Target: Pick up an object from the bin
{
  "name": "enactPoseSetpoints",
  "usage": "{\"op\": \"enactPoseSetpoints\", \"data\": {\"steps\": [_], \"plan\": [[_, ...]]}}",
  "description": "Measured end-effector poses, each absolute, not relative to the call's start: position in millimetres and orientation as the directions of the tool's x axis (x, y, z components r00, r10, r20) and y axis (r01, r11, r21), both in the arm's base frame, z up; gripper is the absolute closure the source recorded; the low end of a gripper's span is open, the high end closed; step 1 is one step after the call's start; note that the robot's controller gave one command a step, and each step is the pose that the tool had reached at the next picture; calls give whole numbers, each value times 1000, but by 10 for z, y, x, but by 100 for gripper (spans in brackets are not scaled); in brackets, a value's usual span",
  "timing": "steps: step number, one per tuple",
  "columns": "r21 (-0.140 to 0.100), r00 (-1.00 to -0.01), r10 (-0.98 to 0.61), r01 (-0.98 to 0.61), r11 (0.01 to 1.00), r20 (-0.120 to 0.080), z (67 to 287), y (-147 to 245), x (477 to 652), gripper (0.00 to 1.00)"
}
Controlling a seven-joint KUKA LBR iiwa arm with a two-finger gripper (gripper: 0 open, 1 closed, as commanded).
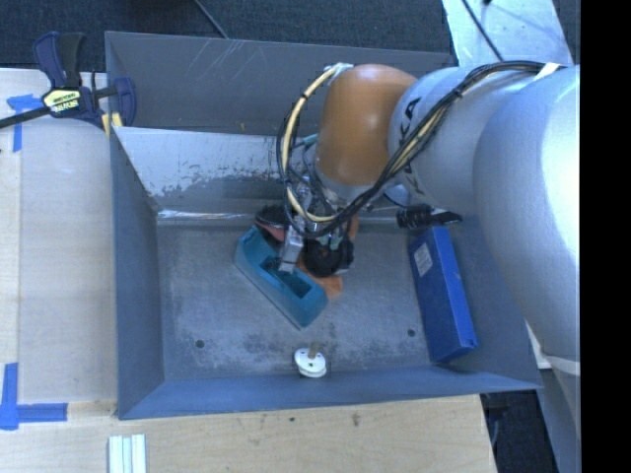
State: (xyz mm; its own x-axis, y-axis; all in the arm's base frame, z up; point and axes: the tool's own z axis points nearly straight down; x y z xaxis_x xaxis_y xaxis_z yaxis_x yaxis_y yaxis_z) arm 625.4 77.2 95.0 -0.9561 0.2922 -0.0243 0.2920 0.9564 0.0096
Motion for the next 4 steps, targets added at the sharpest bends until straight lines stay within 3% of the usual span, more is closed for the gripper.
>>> {"op": "enactPoseSetpoints", "data": {"steps": [1,2,3,4], "plan": [[6,-988,153,153,988,-23,795,659,6301,100],[6,-988,154,154,988,-23,795,658,6301,100],[1,-988,156,156,988,-5,1146,652,6316,100],[1,-988,157,157,988,-4,1171,649,6306,100]]}}
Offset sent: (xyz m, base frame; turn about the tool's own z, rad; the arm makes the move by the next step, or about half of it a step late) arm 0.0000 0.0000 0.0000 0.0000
